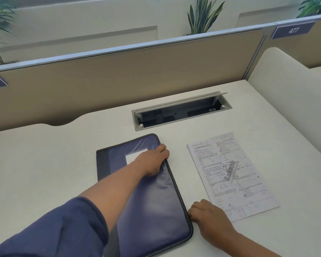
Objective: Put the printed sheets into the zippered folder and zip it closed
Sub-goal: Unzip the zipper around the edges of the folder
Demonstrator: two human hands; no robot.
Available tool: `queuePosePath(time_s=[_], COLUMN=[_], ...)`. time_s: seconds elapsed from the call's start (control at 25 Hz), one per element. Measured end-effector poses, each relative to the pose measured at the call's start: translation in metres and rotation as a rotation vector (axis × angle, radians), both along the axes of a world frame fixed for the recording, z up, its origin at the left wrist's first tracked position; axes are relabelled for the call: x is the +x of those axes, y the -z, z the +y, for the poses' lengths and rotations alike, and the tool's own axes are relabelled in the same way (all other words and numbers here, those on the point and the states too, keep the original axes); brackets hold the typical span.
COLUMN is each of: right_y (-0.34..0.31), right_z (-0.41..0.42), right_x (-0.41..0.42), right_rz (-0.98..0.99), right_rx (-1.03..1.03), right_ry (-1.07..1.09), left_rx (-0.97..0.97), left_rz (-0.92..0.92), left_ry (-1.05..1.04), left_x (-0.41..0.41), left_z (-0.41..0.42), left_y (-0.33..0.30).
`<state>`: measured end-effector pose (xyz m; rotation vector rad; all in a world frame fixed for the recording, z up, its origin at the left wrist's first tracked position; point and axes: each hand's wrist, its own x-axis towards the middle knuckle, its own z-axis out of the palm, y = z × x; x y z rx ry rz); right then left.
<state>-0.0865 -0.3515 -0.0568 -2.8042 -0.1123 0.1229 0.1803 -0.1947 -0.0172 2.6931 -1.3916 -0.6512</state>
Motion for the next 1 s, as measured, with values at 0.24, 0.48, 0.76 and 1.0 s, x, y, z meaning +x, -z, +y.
queuePosePath(time_s=[0.24, 0.48, 0.76, 1.0], right_y=[0.001, -0.004, -0.008, -0.003], right_z=[0.014, 0.013, 0.017, 0.041], right_x=[-0.020, -0.021, -0.032, -0.065], right_rz=[0.082, 0.107, 0.138, 0.044], right_rx=[0.122, 0.217, 0.250, 0.297], right_ry=[0.160, 0.228, 0.253, 0.273], left_rx=[0.100, 0.164, 0.158, 0.108], left_rz=[-0.008, 0.242, 0.271, 0.256], left_ry=[0.083, 0.261, 0.171, 0.126], left_x=[-0.038, -0.106, -0.121, -0.122], left_z=[-0.007, -0.006, -0.006, -0.008], left_y=[-0.015, -0.023, -0.020, -0.018])
